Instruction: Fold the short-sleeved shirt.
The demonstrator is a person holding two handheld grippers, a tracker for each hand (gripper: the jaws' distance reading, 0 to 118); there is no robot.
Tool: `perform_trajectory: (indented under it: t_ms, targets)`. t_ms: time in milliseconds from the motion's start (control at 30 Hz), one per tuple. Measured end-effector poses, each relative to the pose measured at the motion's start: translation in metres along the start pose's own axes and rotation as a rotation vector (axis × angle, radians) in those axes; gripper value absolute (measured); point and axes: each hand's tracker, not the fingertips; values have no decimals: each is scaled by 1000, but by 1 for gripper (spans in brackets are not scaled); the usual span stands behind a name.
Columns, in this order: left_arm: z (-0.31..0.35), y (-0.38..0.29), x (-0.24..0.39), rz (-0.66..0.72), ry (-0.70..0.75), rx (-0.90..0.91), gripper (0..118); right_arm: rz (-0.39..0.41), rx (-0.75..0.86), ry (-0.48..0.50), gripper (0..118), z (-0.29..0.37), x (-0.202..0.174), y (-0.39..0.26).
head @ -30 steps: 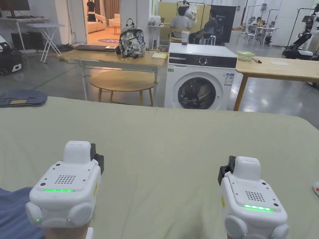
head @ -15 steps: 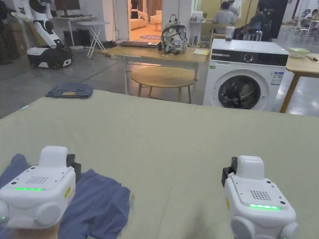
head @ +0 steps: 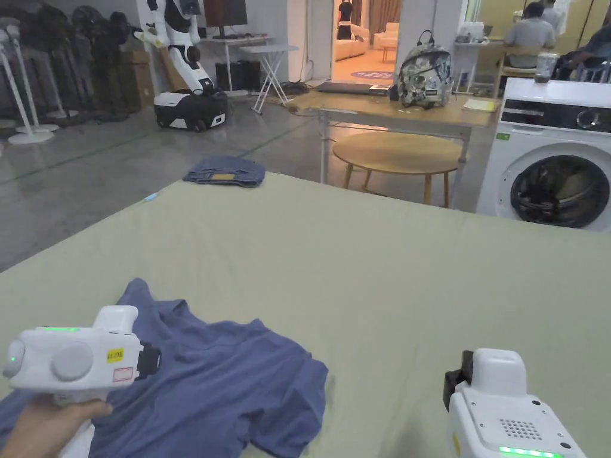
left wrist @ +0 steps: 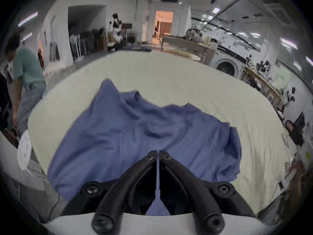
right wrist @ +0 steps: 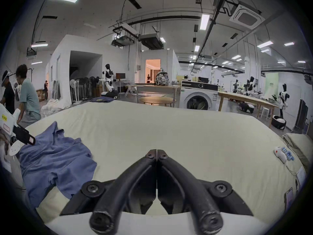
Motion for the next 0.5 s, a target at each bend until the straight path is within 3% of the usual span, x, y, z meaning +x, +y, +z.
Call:
perform_trajectory:
  t_ms: [133, 233, 267, 300, 400, 467, 500]
  targets:
    - [-30, -7, -6, -2, -4, -56, 90, 10, -4, -1, 0, -5, 1, -8]
    - [-37, -52, 39, -8, -6, -119, 94, 15, -16, -9, 0, -6, 2, -9]
    - [-50, -9, -15, -14, 3, -146, 94, 14, -19, -12, 0, -7, 2, -10]
    - [-57, 0, -28, -23, 31, -178, 94, 13, -22, -14, 0, -7, 3, -10]
    - [-74, -6, -24, -74, 113, -280, 93, 19, -30, -23, 0, -3, 3, -8]
    - [-78, -16, -20, -92, 166, -316, 77, 23, -38, -23, 0, -4, 3, -10]
    - [-75, -23, -16, -109, 155, -290, 76, 24, -41, -24, 0, -4, 3, -12]
